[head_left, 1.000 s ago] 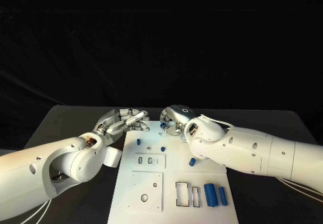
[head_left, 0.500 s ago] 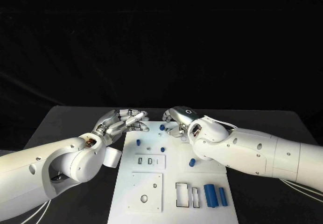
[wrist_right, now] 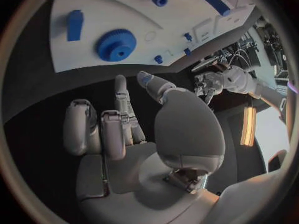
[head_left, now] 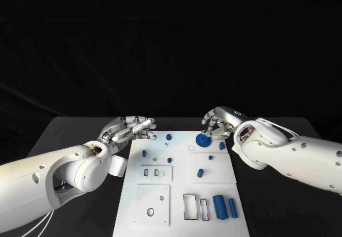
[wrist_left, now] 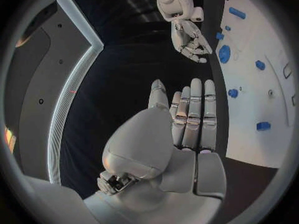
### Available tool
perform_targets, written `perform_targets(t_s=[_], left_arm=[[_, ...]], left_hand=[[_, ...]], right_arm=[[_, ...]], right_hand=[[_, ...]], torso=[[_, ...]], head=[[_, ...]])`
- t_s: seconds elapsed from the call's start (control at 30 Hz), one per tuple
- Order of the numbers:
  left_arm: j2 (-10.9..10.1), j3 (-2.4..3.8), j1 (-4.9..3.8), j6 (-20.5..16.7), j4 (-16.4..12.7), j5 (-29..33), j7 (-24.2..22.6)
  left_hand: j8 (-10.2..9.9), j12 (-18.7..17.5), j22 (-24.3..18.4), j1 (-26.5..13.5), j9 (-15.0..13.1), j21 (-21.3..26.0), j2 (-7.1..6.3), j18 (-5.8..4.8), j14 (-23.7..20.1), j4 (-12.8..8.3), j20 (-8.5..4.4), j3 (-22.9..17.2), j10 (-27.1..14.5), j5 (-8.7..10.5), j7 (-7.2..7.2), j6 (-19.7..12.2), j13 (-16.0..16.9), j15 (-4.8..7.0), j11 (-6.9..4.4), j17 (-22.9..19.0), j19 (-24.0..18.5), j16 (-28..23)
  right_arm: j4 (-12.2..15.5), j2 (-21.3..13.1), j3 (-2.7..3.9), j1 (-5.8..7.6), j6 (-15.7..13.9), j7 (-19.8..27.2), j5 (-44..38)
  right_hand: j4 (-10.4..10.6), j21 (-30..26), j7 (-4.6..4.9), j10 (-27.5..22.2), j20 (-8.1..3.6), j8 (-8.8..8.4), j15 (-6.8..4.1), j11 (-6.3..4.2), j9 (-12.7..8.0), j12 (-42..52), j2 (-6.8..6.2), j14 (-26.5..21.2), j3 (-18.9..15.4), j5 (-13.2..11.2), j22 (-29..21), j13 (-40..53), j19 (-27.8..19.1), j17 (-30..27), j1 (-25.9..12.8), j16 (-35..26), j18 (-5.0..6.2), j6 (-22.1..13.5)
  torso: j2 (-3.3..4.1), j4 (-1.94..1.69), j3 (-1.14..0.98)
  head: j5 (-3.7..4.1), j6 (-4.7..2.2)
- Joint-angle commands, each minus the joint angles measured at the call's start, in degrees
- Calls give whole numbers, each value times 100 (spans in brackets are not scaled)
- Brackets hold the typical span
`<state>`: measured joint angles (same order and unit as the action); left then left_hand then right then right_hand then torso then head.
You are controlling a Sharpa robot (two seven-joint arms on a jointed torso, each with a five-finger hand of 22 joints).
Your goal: Assemble the parts on the task board
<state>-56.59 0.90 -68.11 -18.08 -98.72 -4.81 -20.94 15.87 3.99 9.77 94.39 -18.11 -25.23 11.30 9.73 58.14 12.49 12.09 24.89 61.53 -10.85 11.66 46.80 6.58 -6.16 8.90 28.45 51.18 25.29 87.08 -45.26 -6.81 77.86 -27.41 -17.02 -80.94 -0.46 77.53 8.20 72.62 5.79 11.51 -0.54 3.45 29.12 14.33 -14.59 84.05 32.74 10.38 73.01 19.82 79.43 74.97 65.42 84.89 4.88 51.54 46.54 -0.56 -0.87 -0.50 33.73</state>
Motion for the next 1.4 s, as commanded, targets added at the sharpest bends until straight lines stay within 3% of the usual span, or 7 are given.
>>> perform_targets(t_s=[0.03,0.07,0.1,0.17,0.23,0.73,1.4], left_arm=[[12,4,-6,69,23,22,-28],[14,4,-6,73,33,23,-30],[16,4,-5,77,39,23,-31],[19,4,-5,82,54,23,-33],[23,4,-4,87,64,24,-35],[14,3,-3,96,75,24,-36],[5,3,-3,106,85,24,-20]], left_hand=[[-35,-27,6,-56,-7,-18,1,38,-40,21,-9,153,-34,18,3,-46,9,16,13,7,-48,36],[-35,-27,6,-56,-7,-18,1,38,-40,21,-9,153,-34,18,3,-46,9,16,13,7,-48,36],[-36,-26,6,-56,-9,-18,2,38,-44,21,-9,152,-36,17,4,-47,10,15,13,9,-51,36],[-36,-26,6,-56,-9,-18,2,38,-44,21,-9,152,-36,17,4,-47,10,15,13,9,-51,36],[-36,-26,6,-56,-9,-18,2,38,-44,21,-9,152,-36,17,4,-47,10,15,13,9,-51,36],[-39,-23,7,-51,-15,-17,10,37,-57,16,-6,146,-41,13,5,-56,14,12,15,16,-60,38],[-44,-21,8,-50,-19,-18,14,38,-65,14,-5,144,-45,12,9,-68,18,10,17,23,-66,41]], right_arm=[[14,-125,7,46,417,-301,838],[4,-161,9,57,527,-314,891],[-3,-178,10,61,588,-319,914],[-31,-199,11,63,710,-322,935],[-67,-197,12,56,794,-324,936],[-346,92,5,-201,745,-281,780],[-334,252,3,-247,472,-280,45]], right_hand=[[36,38,-60,-36,-74,-2,-62,-58,95,683,-33,340,-233,-37,77,685,34,254,8,43,-92,-72],[48,91,-73,-138,-94,-11,-101,-95,151,1328,-73,371,-432,-68,165,1289,87,387,49,103,-109,-115],[112,148,-97,-492,-59,-46,-112,-45,244,2777,-29,408,-683,-112,273,2670,148,575,175,188,-144,-227],[242,303,-54,-94,-65,-47,-55,-53,316,4325,49,491,-770,-120,497,4052,281,999,221,346,-180,-243],[326,400,-41,201,-43,-60,-38,-33,366,5190,37,543,-887,-134,640,4808,364,1256,267,435,-212,-273],[458,529,-16,693,-14,-78,0,-5,446,6233,80,594,-950,-108,834,5722,471,1498,387,510,-252,-290],[505,620,-12,880,-4,-76,10,3,471,6538,91,595,-960,-123,953,5995,546,1503,407,511,-281,-272]], torso=[[-39,72,-22],[-40,75,-25],[-43,79,-31],[-42,73,-33],[-45,71,-36],[-31,65,-22],[-33,69,-34]], head=[[-6,5],[-10,5],[-17,14],[-20,17],[-15,21],[-21,78],[-16,104]])
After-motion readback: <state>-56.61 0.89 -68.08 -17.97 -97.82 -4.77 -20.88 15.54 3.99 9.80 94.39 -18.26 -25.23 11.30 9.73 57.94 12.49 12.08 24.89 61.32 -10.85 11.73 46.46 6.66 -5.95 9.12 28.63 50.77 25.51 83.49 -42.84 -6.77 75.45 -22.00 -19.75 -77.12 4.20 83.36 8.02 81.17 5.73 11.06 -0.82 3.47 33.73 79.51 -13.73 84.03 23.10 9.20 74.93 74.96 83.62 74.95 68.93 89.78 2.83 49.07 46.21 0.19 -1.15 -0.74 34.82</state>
